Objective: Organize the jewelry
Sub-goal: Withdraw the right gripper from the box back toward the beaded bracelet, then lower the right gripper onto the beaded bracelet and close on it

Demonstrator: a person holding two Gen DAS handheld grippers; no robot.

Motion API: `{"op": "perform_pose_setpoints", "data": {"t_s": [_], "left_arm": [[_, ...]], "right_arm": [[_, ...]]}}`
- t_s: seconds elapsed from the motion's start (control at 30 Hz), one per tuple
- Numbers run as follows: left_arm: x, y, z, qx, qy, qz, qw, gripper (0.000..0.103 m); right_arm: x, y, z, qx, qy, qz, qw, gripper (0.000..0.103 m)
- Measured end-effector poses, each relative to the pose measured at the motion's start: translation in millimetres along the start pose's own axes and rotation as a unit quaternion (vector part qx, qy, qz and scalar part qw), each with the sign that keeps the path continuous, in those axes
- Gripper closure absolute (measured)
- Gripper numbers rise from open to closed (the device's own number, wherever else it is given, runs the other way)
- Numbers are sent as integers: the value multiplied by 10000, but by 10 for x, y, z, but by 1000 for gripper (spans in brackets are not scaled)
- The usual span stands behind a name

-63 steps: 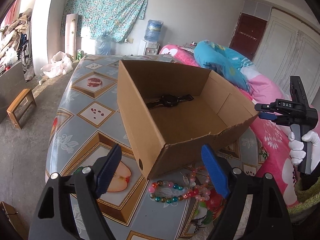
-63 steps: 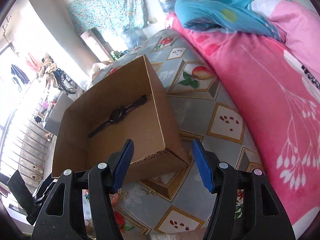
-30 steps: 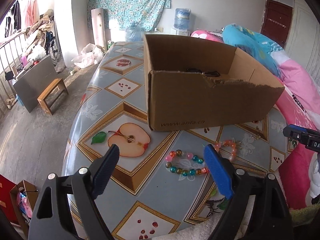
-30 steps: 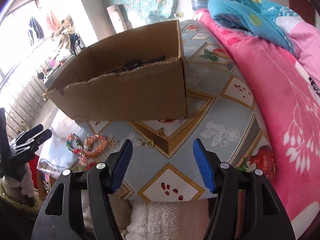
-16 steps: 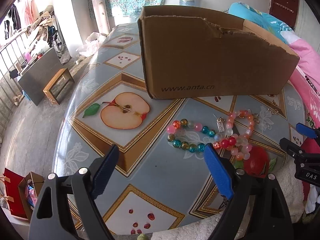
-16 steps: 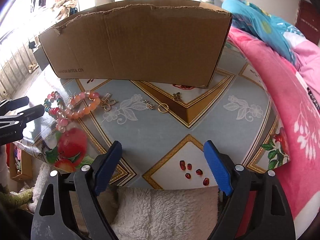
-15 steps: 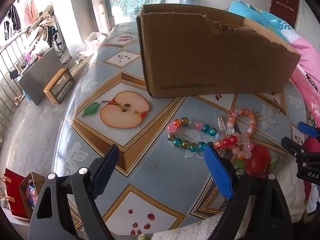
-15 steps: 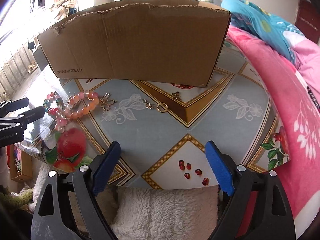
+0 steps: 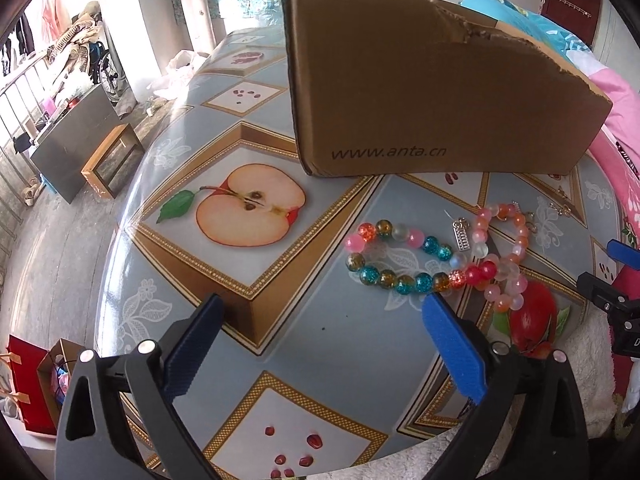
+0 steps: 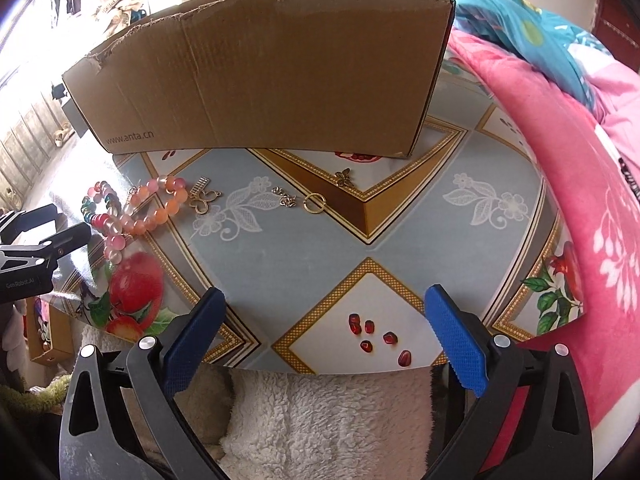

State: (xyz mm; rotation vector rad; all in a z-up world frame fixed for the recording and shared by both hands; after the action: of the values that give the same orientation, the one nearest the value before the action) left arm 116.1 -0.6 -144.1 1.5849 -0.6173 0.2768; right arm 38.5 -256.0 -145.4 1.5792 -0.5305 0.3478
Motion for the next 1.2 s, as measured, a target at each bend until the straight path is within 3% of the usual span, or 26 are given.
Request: {"op": "perform_pose_setpoints", "data": {"t_s": [0.1,0.2,0.33,0.47,0.63,0.8,1.1,1.2], "left_arm": [[19,-18,-12,8,-29,-39,10000,6],[40,-33,-16,37,-57,-30,10000,5],[49,-37,-15,75,-100,14,9999,4],[39,-31,-8,-11,-94,-4,10000,4],[153,106,-61,-264,-3,344,9991,7],[321,214,-44,-595,84,620,9963,25],[321,61,141,-896,-232,401,9949,69],[290,29,171,-940,-247,316,9948,82]], "right_arm": [[57,48,-23,167,-157,48,9997,12],[220,160,-138,483,-111,335,9982,25],[373,187,-439,1411,-75,342,9894,45],[453,113,-769,1989,232,200,9795,63],[409,34,-1131,2241,645,50,9724,69],[408,-38,-1332,2245,1042,14,9689,70],[352,-202,-1485,1952,1673,-104,9663,70],[333,-258,-1518,1871,1824,-132,9652,75]]}}
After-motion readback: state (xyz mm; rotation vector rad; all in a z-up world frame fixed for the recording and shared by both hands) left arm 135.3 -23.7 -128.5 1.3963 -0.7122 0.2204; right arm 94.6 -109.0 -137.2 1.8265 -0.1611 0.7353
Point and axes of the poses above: each gripper's, at about its wrist camera, not at the fingertips, and y roughly against the way its jaws point, z to its right, x to its top, the point moved 10 cm from there along -y, roughly the way its jaws point, and after that the axes turned 7 degrees about x, right-handed, at the moved point
